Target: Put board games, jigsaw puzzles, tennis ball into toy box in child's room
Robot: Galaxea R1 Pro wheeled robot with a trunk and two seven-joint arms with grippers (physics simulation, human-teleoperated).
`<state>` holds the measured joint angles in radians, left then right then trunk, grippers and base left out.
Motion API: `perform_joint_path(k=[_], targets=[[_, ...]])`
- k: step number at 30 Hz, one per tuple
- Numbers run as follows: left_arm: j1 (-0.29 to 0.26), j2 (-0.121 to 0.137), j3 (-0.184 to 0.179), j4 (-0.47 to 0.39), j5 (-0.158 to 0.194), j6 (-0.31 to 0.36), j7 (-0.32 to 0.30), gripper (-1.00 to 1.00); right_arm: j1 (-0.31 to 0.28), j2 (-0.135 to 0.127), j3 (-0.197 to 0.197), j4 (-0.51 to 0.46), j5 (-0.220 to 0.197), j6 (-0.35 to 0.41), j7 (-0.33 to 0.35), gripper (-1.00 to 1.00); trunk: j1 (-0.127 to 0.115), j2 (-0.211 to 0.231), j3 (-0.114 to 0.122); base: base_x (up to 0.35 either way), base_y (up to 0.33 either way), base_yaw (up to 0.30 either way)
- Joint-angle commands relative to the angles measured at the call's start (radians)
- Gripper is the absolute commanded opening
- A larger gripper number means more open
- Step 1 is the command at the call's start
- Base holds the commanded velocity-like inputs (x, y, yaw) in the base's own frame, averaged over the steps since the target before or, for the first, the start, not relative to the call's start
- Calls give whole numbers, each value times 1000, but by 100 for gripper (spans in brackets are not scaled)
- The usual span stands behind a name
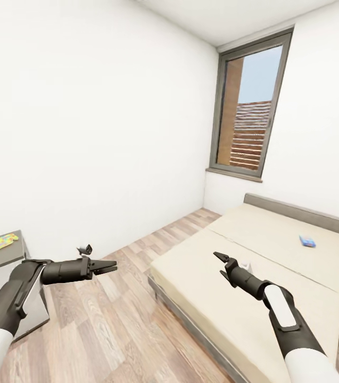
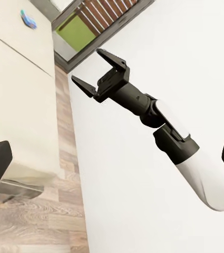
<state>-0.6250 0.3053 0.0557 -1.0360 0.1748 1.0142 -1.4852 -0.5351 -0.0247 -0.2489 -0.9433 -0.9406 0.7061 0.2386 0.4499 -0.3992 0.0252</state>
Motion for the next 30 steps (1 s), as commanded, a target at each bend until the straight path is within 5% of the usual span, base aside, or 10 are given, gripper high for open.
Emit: perform_joint_path(k=[1, 30], targets=[[-1, 0, 0, 1, 1, 11, -3, 100, 0, 0, -3, 0, 2, 6, 4, 100, 0, -1, 0, -185, 0, 277], [-1, -7, -1, 1, 0, 11, -3, 100, 0, 0, -1, 0, 2, 6, 4, 100, 0, -1, 0, -100, 0, 277]])
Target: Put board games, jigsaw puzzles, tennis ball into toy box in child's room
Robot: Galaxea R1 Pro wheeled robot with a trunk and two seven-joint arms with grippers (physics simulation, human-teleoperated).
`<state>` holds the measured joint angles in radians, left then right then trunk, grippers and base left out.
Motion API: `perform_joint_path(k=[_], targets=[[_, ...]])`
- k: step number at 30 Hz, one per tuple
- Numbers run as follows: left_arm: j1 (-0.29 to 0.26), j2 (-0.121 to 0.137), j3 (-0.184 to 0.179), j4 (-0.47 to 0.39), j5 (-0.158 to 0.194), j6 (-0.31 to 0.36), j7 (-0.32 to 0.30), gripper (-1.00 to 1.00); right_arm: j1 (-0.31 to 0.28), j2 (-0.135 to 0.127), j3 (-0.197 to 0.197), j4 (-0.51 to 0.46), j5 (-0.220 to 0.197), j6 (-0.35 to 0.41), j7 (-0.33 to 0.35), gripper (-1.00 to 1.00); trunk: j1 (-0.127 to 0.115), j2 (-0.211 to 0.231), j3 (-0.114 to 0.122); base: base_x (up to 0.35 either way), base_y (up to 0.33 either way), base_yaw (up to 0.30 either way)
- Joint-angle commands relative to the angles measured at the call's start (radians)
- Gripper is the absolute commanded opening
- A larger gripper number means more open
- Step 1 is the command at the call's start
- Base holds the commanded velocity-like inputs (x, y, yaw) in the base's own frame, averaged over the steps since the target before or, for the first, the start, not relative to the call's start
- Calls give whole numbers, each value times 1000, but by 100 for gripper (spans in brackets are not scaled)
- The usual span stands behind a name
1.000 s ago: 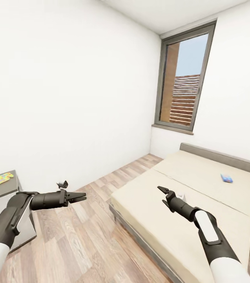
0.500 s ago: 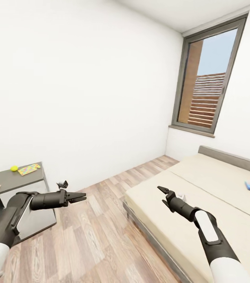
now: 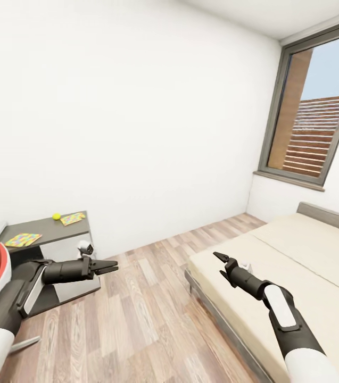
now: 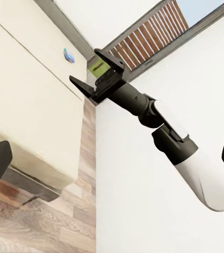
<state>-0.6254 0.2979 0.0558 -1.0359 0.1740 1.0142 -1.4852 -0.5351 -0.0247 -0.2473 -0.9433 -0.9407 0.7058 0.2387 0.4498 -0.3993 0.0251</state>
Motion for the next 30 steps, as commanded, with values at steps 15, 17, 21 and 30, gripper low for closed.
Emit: perform_joint_path(k=[15, 17, 21, 30], targets=[[0, -11, -1, 0, 0, 11, -3, 100, 0, 0, -2, 0, 2, 5, 4, 100, 0, -1, 0, -43, -2, 278], [0, -11, -1, 0, 0, 11, -3, 100, 0, 0, -2, 0, 2, 5, 4, 100, 0, -1, -1, -149, -48, 278], [0, -11, -1, 0, 0, 11, -3, 100, 0, 0, 0, 0, 2, 5, 4, 100, 0, -1, -1, -133, -98, 277], [0, -12, -1, 0, 0, 11, -3, 100, 0, 0, 1, 0, 2, 5, 4, 100, 0, -1, -1, -41, -37, 278]])
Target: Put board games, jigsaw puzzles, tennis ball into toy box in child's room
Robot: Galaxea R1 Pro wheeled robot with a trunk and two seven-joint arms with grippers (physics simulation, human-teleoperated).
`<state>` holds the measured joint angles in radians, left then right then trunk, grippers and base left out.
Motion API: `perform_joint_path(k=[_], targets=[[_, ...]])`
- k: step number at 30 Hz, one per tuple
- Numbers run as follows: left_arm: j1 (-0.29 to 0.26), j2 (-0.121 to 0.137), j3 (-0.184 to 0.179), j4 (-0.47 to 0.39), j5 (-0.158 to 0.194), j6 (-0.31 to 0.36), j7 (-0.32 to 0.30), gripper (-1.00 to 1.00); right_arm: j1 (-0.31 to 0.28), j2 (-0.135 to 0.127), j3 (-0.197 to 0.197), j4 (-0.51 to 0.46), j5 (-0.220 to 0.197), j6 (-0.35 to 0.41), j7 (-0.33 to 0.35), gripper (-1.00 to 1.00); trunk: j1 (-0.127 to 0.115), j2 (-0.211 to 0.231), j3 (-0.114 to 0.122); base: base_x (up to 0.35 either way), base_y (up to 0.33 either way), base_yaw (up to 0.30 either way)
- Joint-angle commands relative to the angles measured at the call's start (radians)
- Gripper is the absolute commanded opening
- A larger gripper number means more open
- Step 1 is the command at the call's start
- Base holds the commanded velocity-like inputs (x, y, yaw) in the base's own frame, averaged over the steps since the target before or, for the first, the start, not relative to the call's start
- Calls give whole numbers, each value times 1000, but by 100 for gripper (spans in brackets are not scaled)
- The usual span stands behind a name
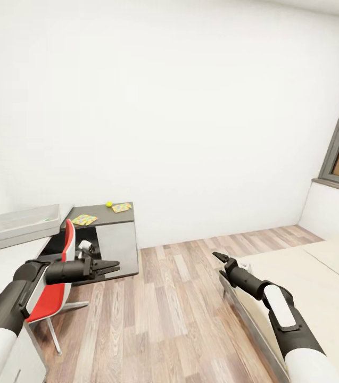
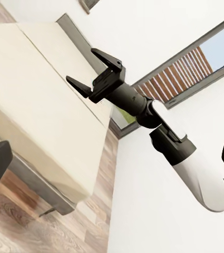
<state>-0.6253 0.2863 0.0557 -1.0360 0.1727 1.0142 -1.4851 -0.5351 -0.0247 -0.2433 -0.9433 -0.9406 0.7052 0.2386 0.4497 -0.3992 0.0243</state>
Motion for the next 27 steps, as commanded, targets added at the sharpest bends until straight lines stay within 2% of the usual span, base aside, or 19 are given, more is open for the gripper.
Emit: perform_joint_path(k=[1, 9, 21, 27], targets=[[-1, 0, 0, 1, 1, 11, -3, 100, 0, 0, -3, 0, 2, 6, 4, 100, 0, -1, 0, -65, -8, 277], [-1, -1, 0, 1, 1, 10, -3, 100, 0, 0, -2, 0, 2, 6, 4, 100, 0, -1, -1, -107, -3, 278], [0, -1, 0, 1, 1, 10, -3, 100, 0, 1, -1, 0, 2, 6, 4, 100, 0, -1, -1, -27, 0, 278], [-1, -1, 0, 1, 1, 10, -3, 100, 0, 1, -1, 0, 2, 6, 4, 100, 0, -1, -1, -173, 0, 278]])
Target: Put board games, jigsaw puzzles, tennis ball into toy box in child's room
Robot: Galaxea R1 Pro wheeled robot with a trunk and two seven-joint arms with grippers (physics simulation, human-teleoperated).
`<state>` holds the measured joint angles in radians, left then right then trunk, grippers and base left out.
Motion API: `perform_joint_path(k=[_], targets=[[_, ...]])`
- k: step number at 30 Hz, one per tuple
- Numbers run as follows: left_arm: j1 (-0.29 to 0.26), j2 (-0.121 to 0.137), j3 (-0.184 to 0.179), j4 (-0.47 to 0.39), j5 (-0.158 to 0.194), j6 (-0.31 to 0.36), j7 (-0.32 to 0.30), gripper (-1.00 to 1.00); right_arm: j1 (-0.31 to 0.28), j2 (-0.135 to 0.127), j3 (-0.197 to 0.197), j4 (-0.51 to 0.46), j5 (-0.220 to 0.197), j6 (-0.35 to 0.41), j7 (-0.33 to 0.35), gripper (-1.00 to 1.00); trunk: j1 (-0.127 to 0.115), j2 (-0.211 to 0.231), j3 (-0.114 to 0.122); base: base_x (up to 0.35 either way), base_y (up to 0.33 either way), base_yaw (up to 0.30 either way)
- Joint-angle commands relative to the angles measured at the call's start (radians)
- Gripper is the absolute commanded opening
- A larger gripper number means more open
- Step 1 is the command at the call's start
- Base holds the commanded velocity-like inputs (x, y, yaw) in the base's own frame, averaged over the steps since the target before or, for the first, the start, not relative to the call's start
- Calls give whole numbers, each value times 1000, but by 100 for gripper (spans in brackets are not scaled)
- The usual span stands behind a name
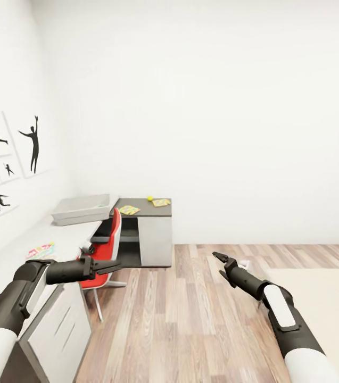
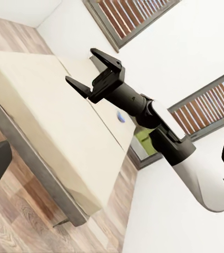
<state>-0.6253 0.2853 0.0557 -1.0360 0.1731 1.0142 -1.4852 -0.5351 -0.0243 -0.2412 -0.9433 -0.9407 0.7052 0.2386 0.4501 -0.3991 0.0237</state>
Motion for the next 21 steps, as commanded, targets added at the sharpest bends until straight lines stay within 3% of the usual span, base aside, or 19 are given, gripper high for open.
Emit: perform_joint_path(k=[1, 21], targets=[[0, 0, 0, 1, 1, 11, -3, 100, 0, 0, -3, 0, 2, 6, 4, 100, 0, -1, -1, -257, 0, 277], [0, 0, 0, 1, 2, 11, -3, 100, 0, 0, -3, 0, 2, 6, 4, 100, 0, -1, -1, -164, -19, 278]])
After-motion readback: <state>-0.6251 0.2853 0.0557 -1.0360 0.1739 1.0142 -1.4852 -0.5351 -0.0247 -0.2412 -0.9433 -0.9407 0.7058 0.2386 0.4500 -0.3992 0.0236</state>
